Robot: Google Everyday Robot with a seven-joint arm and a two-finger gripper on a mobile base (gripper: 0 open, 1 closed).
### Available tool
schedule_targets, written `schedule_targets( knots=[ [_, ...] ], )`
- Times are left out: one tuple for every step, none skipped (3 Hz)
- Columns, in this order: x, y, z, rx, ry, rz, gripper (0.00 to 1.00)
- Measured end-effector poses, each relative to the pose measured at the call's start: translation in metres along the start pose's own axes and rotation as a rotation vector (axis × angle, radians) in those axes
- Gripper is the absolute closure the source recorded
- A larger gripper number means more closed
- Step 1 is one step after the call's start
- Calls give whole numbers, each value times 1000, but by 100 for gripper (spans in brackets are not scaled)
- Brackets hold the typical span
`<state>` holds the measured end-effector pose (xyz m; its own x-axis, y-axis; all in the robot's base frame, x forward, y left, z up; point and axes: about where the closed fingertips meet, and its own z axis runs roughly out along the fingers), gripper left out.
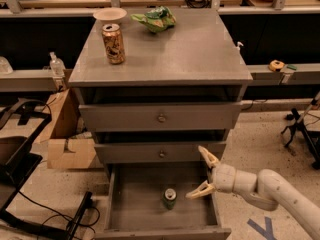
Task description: Pick green can from bottom drawer and place on counter
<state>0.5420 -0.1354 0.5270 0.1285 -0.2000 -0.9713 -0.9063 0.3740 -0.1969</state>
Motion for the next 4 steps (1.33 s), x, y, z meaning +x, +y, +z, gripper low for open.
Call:
schedule_targets(
  knots=[
    [87,5,23,-69,12,52,0],
    [173,18,34,-106,62,145,0],
    [165,17,34,-102,54,136,0],
    [193,30,62,-139,74,135,0]
  ],
)
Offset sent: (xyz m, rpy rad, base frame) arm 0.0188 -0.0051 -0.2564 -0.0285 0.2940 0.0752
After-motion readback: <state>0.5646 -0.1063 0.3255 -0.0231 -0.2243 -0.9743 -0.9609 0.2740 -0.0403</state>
